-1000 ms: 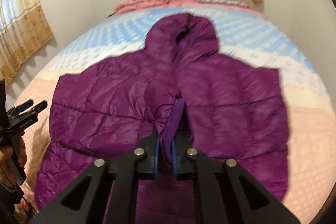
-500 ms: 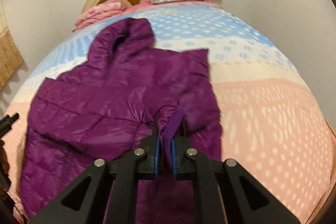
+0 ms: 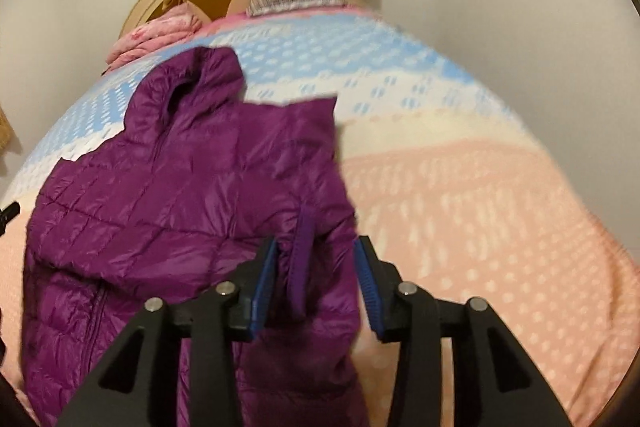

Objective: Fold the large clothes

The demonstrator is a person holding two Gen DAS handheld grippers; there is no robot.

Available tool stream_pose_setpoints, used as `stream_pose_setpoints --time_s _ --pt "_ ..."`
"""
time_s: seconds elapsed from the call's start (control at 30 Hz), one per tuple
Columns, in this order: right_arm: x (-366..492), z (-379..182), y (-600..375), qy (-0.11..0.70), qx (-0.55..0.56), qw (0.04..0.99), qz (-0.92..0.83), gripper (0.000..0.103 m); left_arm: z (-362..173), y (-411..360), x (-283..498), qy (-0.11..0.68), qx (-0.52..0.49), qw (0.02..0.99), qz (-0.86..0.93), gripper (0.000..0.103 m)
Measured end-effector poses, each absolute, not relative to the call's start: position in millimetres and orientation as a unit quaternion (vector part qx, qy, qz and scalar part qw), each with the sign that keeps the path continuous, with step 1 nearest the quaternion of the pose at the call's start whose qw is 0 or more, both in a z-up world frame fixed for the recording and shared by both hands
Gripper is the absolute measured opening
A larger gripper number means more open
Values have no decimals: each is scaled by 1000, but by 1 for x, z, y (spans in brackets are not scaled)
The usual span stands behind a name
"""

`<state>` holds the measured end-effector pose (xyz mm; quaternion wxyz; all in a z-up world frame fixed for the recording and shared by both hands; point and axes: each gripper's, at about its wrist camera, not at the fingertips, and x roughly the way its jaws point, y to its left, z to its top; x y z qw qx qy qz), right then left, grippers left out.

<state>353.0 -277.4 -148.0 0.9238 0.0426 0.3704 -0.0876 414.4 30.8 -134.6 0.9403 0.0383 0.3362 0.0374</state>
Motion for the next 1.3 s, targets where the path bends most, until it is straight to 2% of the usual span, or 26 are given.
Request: stream_pose_setpoints --time_s 0.07,0.13,0.2,0.27,0.3,0.37,0.6,0.7,0.83,1.3 --pt "355 -138 -269 360 30 927 -95 49 -136 21 420 339 40 940 31 78" --pt "358 -132 -265 350 27 931 -105 67 -138 11 425 342 44 938 24 78" --pt "360 -129 -263 338 40 935 -101 68 -142 2 430 344 48 937 21 78" --pt "370 -133 -252 348 50 935 -48 59 -151 -6 435 348 55 936 16 78" --pt "377 -138 -244 359 44 932 -32 50 -156 -9 439 351 59 934 18 78" --pt "390 -151 -235 373 55 926 11 47 -169 -16 447 361 64 930 23 78" --pt "421 -201 -237 403 37 914 -11 47 -193 -17 461 385 61 920 27 78" --pt "423 -210 -240 403 39 914 -10 47 -198 -17 464 392 59 918 23 82" --pt "421 -215 -242 405 50 913 -6 47 -206 -9 467 403 35 914 22 89" --pt "418 -220 -234 406 31 913 -15 47 -213 -1 471 418 6 908 19 97"
